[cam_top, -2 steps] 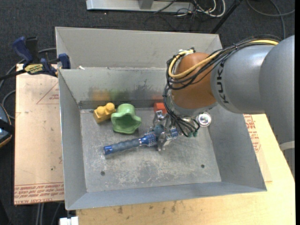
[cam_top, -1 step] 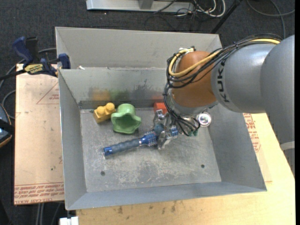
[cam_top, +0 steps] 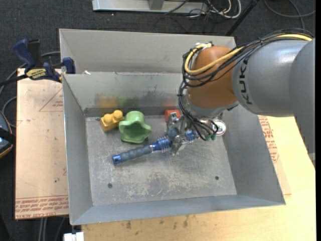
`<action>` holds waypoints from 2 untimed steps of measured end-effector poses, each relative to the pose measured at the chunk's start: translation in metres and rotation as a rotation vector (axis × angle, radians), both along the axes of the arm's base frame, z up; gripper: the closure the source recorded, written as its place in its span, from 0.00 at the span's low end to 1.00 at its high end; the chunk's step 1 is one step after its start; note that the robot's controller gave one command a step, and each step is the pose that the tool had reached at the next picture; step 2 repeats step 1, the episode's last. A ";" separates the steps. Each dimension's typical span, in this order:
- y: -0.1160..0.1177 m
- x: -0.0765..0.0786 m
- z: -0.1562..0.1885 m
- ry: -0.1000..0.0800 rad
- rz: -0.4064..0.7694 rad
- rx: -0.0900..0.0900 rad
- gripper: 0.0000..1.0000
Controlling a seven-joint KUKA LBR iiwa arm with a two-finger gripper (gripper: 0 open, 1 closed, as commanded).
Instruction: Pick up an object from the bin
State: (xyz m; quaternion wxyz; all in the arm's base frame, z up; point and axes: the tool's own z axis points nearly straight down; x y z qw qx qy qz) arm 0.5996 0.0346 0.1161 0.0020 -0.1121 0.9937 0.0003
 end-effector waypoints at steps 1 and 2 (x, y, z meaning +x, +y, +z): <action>0.001 0.001 0.057 -0.003 -0.002 0.000 1.00; 0.001 0.001 0.057 -0.003 -0.002 0.000 1.00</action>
Offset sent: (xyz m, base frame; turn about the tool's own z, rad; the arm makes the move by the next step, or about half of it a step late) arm 0.0000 0.0000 0.0545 0.0000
